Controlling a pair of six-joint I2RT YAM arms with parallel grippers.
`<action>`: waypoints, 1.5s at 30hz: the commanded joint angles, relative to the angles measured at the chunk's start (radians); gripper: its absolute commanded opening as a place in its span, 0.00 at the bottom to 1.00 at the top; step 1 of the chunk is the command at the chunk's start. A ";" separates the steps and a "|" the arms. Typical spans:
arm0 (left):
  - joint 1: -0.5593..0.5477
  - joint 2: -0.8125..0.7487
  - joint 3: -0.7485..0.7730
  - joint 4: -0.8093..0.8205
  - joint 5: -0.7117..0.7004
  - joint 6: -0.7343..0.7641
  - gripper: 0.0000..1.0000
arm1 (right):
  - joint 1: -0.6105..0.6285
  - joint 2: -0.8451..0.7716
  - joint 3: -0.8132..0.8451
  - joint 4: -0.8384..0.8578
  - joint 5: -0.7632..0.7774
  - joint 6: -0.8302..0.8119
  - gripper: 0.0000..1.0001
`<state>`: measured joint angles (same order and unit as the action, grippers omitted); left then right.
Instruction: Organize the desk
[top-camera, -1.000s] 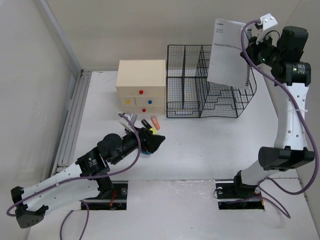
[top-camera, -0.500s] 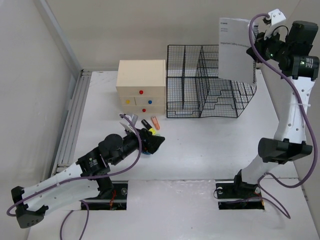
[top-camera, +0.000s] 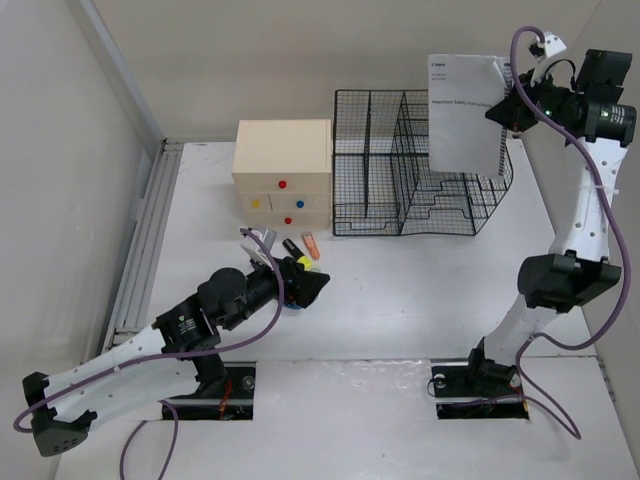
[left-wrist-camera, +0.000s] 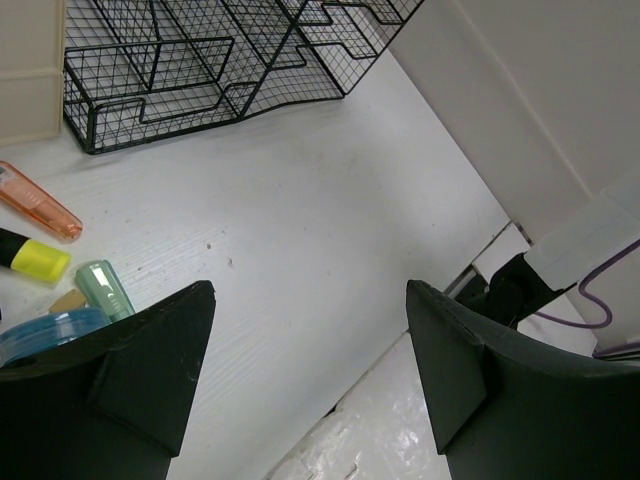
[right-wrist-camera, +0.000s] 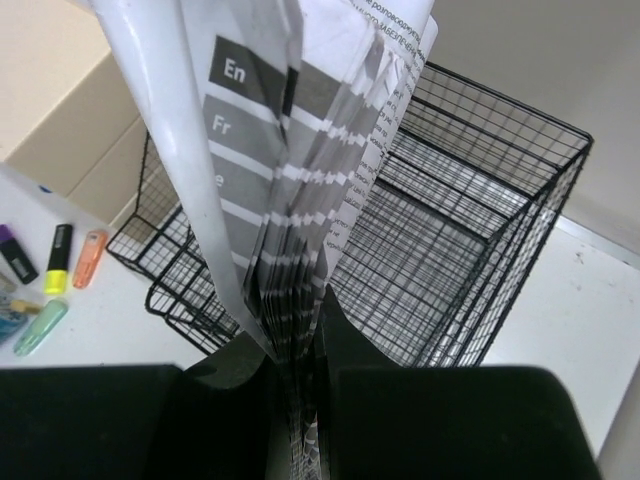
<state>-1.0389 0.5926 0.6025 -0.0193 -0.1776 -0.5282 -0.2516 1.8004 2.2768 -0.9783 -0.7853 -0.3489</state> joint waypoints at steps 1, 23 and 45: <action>-0.004 -0.007 -0.003 0.032 -0.008 0.017 0.74 | -0.006 0.040 0.064 -0.034 -0.186 0.004 0.00; -0.004 0.012 -0.003 0.041 -0.017 0.017 0.74 | -0.026 -0.001 0.135 -0.071 -0.285 0.013 0.00; -0.004 0.012 -0.012 0.041 -0.017 0.017 0.74 | -0.035 -0.059 0.050 -0.071 -0.293 0.022 0.00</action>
<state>-1.0389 0.6106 0.5987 -0.0189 -0.1875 -0.5274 -0.2848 1.7866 2.3375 -1.0775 -1.0290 -0.3405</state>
